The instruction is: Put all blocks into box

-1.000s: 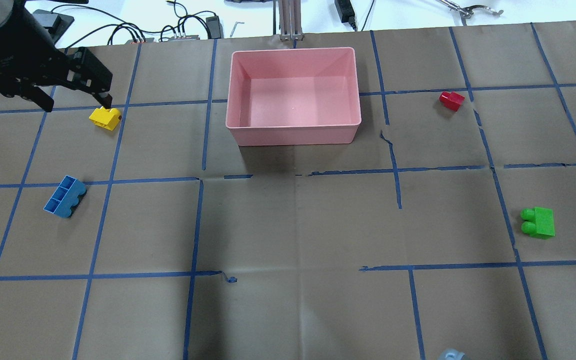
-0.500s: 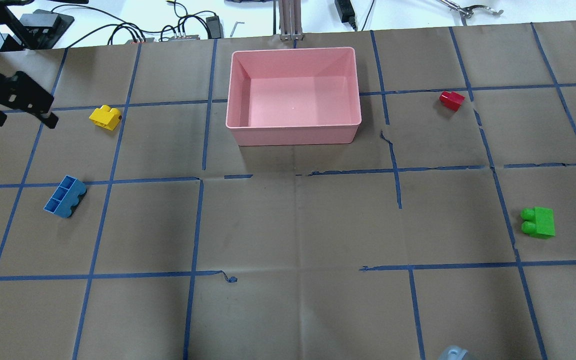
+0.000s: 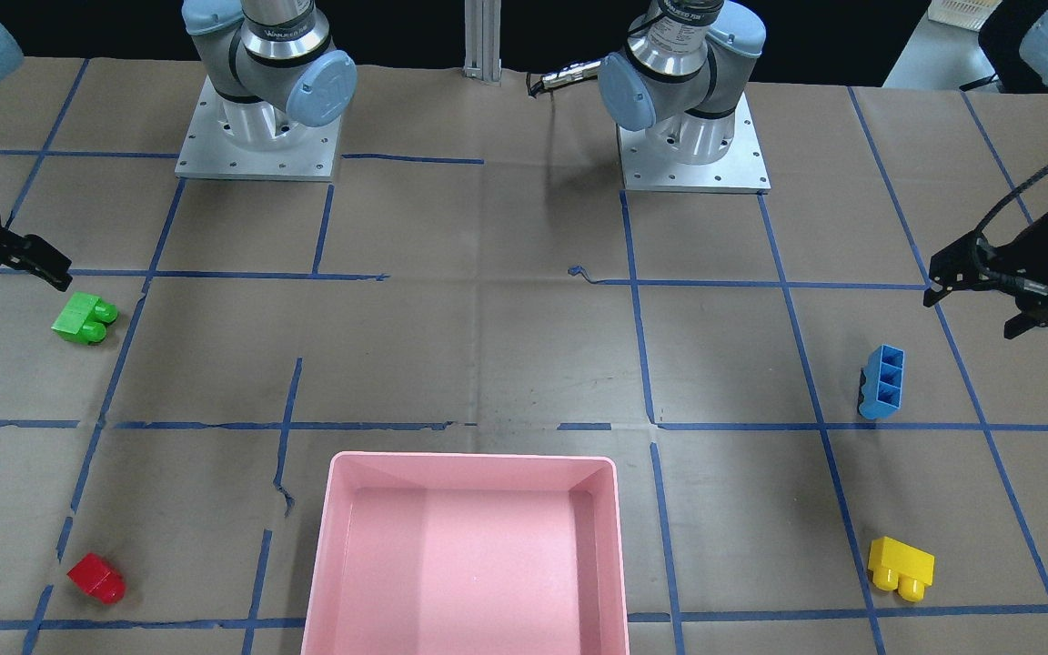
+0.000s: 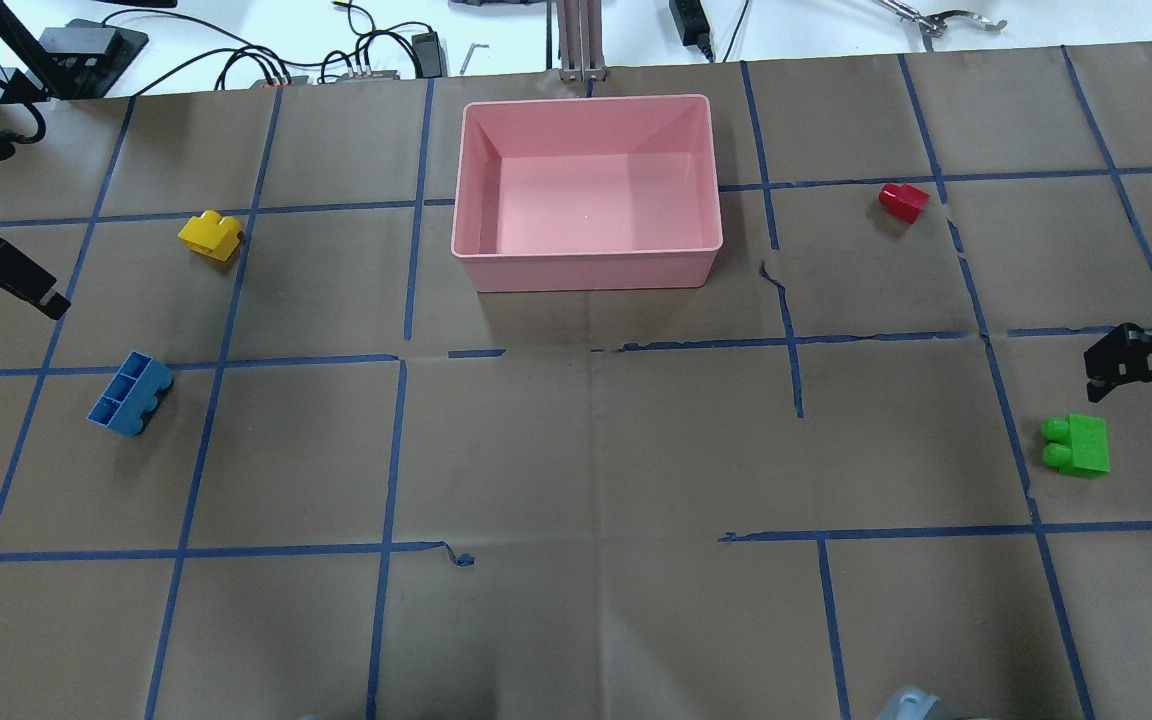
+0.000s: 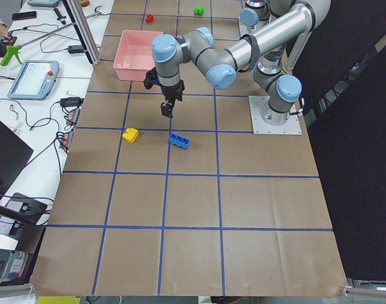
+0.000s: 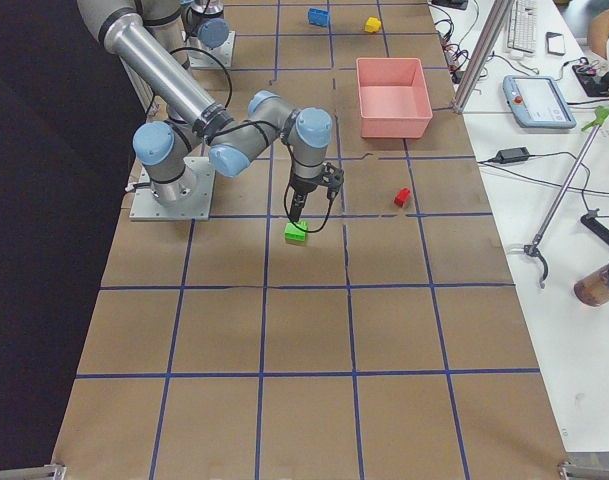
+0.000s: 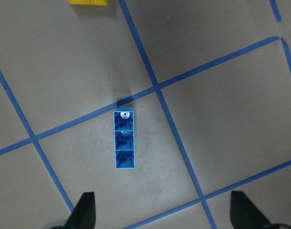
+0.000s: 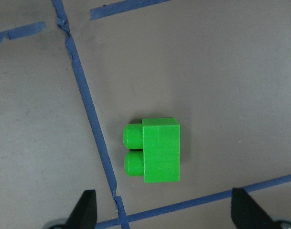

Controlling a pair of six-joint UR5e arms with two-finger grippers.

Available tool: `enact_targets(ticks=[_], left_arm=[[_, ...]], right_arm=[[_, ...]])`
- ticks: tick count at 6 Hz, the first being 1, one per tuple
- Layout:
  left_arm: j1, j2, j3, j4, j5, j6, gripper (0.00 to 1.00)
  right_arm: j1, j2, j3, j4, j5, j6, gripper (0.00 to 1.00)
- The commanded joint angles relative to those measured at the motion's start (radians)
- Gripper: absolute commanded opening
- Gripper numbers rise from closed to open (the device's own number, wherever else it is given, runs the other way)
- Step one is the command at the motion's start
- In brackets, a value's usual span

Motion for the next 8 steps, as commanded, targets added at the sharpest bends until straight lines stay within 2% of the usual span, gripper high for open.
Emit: enact_targets(ticks=[1, 3, 4, 6, 7, 8], left_arm=[[0.007, -0.078, -0.086, 0.184, 0.004, 0.078, 0.98], [0.016, -0.107, -0.171, 0.237, 0.01, 0.071, 0.99], [0.041, -0.144, -0.177, 0.263, 0.059, 0.068, 0.99], [0.053, -0.147, -0.302, 0.399, 0.068, 0.066, 0.99], [0.056, -0.15, -0.329, 0.441, 0.062, 0.068, 0.97], [0.059, -0.15, -0.332, 0.443, 0.056, 0.068, 0.77]], right_arm=[[-0.001, 0.052, 0.085, -0.151, 0.005, -0.035, 0.99], [-0.004, 0.106, 0.087, -0.191, 0.004, -0.049, 0.99], [-0.011, 0.127, 0.085, -0.197, 0.004, -0.049, 0.99], [-0.011, 0.158, 0.087, -0.203, -0.001, -0.041, 0.99], [-0.011, 0.175, 0.085, -0.205, -0.001, -0.036, 0.99], [-0.011, 0.176, 0.081, -0.206, 0.002, -0.026, 0.98]])
